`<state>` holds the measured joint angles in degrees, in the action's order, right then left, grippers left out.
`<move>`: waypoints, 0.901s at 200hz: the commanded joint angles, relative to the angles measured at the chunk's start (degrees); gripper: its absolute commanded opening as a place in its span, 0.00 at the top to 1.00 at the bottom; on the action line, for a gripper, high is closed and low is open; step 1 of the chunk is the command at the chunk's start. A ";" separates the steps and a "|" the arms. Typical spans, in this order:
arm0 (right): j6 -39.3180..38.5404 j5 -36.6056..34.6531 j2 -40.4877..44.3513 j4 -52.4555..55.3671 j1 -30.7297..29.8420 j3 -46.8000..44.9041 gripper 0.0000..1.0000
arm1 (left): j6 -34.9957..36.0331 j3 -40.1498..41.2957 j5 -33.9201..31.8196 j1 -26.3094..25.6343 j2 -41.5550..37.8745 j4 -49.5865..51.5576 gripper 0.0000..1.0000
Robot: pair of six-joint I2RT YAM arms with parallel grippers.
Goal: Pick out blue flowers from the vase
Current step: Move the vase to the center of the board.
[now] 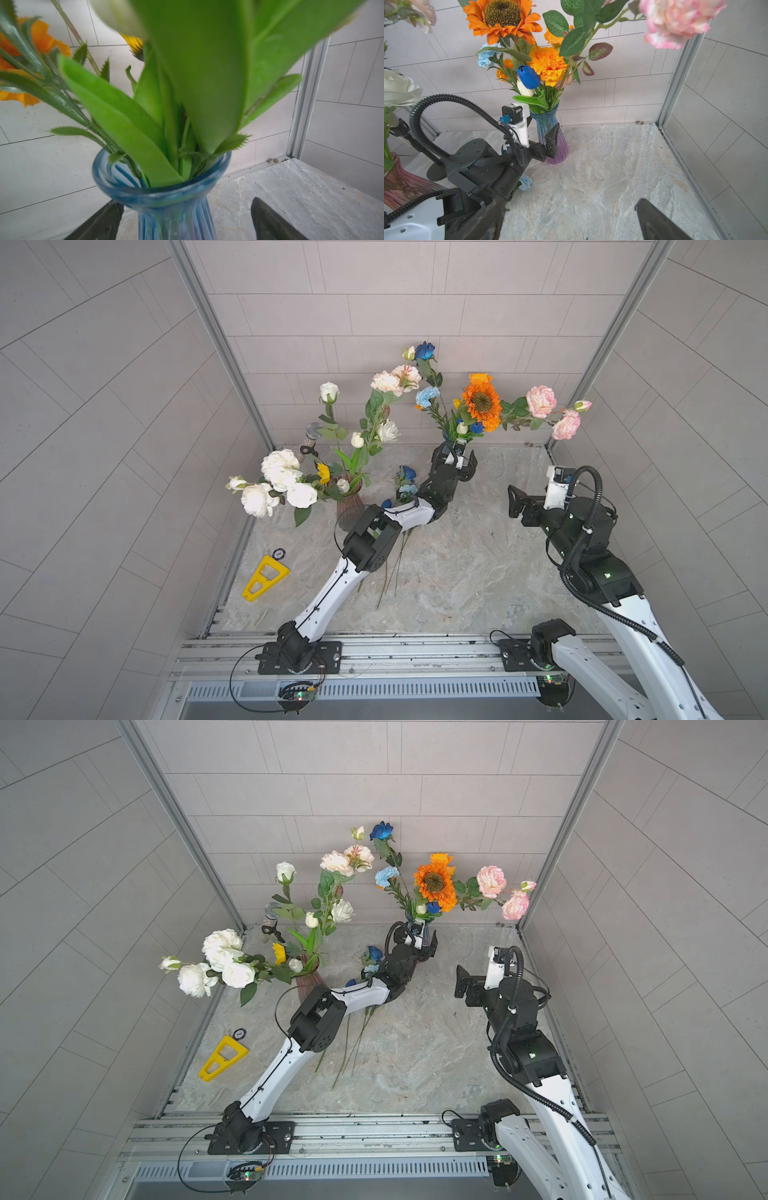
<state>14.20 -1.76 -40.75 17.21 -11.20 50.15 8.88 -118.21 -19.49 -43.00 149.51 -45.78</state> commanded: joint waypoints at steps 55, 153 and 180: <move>0.22 0.30 0.76 0.19 0.22 -0.37 0.01 | 0.78 -9.87 -0.84 1.97 4.45 4.36 0.00; -0.16 -0.35 1.10 -0.51 0.30 -0.75 0.01 | 0.88 -18.02 0.24 3.08 10.02 9.48 0.00; -0.10 -0.15 1.20 -1.02 0.36 -1.32 0.01 | 1.11 -18.97 0.35 3.63 10.60 9.57 0.00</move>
<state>14.17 -1.76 -40.36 17.12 -11.18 50.11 9.06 -134.50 -19.14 -40.32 158.71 -36.01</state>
